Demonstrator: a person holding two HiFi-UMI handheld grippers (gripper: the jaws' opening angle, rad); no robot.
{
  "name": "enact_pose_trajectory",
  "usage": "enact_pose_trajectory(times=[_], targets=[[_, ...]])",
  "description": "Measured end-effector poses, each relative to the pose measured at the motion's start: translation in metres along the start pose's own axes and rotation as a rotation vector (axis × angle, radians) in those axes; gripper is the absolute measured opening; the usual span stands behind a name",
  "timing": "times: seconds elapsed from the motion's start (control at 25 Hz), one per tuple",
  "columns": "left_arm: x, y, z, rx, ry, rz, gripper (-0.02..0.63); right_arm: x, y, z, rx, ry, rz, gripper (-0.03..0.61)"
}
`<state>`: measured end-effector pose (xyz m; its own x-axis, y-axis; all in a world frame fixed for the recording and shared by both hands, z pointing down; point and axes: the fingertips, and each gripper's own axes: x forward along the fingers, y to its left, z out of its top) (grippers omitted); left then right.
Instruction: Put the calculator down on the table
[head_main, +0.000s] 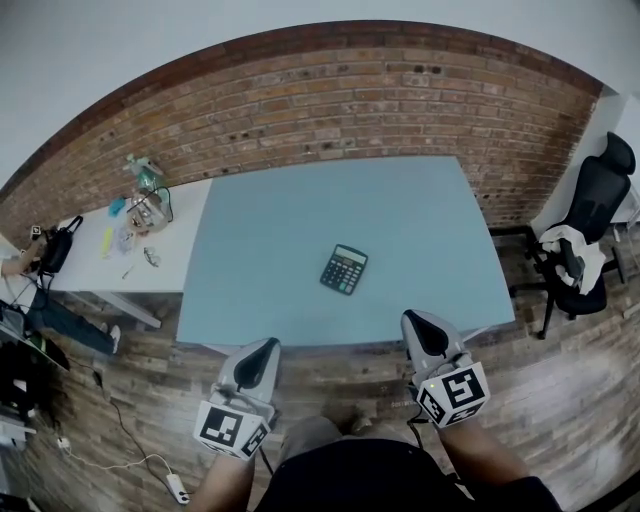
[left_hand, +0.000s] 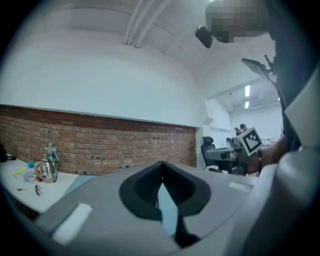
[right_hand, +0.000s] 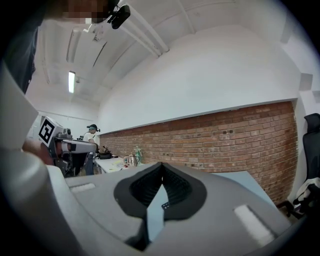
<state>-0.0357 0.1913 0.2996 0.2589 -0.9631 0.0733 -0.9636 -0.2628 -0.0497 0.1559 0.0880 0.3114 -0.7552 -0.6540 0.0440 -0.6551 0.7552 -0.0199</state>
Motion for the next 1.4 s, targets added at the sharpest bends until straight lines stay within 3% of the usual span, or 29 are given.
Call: enact_pose_trajectory(times=[0.16, 0.44, 0.68, 1.0, 1.4], targets=[[-0.004, 0.017, 0.007, -0.003, -0.009, 0.022, 0.003, -0.003, 0.002, 0.012, -0.009, -0.028, -0.021, 0.004], [-0.008, 0.029, 0.021, -0.007, -0.030, -0.010, 0.003, -0.007, 0.009, 0.030, -0.020, -0.072, -0.060, 0.005], [-0.014, 0.056, 0.025, -0.026, -0.009, 0.065, 0.003, -0.014, 0.010, 0.047, -0.005, -0.105, -0.128, 0.004], [-0.021, 0.067, 0.021, -0.024, -0.011, 0.034, 0.003, -0.021, 0.018, 0.048, -0.017, -0.118, -0.171, 0.002], [-0.026, 0.069, 0.024, -0.032, -0.027, 0.015, 0.003, -0.025, 0.029, 0.047, -0.019, -0.124, -0.151, 0.002]])
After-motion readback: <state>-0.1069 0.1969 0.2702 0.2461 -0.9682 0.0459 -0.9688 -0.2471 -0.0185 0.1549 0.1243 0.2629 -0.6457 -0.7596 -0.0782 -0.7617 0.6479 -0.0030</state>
